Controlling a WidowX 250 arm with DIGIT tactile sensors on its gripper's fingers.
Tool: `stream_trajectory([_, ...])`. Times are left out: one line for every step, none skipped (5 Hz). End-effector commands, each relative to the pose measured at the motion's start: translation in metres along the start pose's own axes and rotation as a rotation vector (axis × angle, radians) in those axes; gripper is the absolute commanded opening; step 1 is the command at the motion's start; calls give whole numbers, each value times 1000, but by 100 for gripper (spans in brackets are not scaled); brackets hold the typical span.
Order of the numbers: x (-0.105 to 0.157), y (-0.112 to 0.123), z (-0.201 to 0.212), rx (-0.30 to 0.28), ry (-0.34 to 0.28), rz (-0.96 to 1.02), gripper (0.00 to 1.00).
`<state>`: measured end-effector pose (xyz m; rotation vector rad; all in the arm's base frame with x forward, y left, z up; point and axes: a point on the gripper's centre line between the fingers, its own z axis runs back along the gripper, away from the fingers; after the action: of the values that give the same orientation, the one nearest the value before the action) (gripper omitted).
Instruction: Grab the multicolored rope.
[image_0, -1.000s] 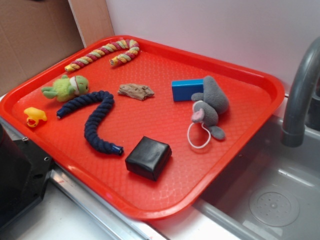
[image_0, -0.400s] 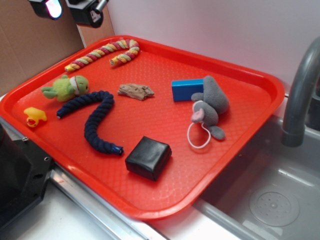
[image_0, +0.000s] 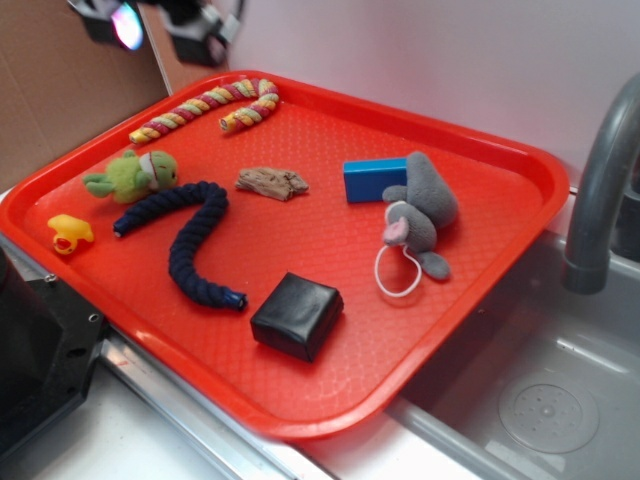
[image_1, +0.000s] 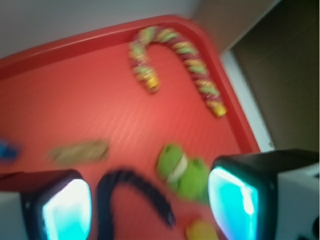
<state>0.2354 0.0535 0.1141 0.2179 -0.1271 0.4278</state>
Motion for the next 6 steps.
stream_trajectory([55,-26,-33,-123,-62,-17,100])
stream_trajectory([68,-22,-46,-140,-32,-9,100])
stream_trajectory([79,0,-51,-185,-17,23,100])
stream_trajectory([92,9,-67,-208,15,49,100])
stream_trajectory([94,11,-83,-225,49,31,100])
stream_trajectory([83,-1,-100,-222,94,-22,100])
